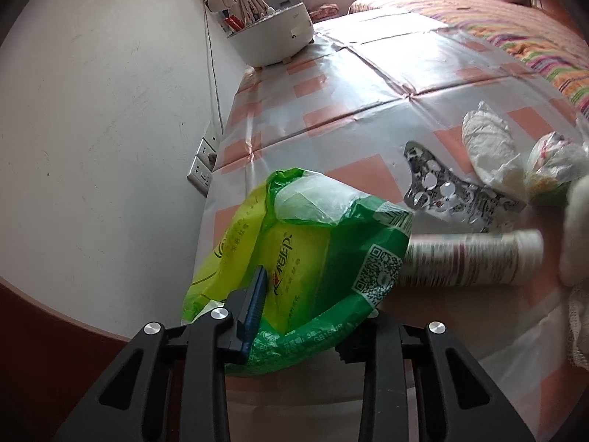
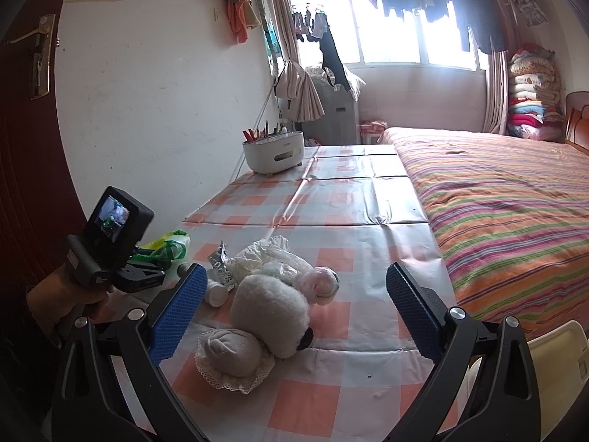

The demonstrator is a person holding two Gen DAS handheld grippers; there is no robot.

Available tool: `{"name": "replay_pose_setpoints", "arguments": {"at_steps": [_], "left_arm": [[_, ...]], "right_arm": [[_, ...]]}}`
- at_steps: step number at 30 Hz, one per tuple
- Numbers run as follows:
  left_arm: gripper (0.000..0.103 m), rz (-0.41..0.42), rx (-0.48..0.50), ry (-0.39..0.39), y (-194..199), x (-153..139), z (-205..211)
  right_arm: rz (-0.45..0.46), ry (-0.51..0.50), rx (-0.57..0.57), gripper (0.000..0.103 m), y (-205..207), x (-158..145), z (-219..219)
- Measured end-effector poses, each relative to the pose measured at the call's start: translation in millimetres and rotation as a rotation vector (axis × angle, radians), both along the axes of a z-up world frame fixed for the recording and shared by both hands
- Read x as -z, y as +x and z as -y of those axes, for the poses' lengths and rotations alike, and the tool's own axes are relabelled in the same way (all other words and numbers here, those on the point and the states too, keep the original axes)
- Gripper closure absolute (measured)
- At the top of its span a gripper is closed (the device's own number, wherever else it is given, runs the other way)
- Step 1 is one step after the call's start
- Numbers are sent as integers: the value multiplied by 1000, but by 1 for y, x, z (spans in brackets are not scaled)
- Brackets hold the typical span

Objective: Collect trash
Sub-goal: 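Close the left tool on the green-yellow plastic bag and lift it, then grasp the grey knitted ball with the right tool while the left tool holds the bag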

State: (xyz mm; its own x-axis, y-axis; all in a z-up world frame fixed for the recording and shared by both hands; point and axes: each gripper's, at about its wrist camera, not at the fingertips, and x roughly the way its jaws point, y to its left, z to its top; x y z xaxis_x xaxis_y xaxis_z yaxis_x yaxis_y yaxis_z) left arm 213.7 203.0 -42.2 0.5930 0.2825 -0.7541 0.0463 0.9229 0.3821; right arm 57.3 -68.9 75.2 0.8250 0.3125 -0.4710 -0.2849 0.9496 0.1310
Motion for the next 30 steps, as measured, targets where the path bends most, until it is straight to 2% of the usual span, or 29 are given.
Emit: {"name": "replay_pose_setpoints", "arguments": {"at_steps": [5, 10, 17, 23, 26, 30], "left_arm": [[83, 61, 24, -135, -13, -18, 1], [84, 108, 52, -266, -29, -33, 3], [84, 218, 95, -453, -57, -63, 0], [84, 287, 139, -562, -77, -83, 5], [84, 275, 163, -601, -82, -84, 7], [84, 270, 175, -614, -86, -83, 9]], "right_arm": [[-7, 1, 3, 7, 1, 1, 0], [-10, 9, -10, 7, 0, 1, 1], [-16, -9, -100, 7, -7, 3, -7], [-75, -44, -218, 7, -9, 17, -26], [-120, -59, -265, 7, -8, 28, -35], [-204, -39, -313, 7, -2, 42, -46]]}}
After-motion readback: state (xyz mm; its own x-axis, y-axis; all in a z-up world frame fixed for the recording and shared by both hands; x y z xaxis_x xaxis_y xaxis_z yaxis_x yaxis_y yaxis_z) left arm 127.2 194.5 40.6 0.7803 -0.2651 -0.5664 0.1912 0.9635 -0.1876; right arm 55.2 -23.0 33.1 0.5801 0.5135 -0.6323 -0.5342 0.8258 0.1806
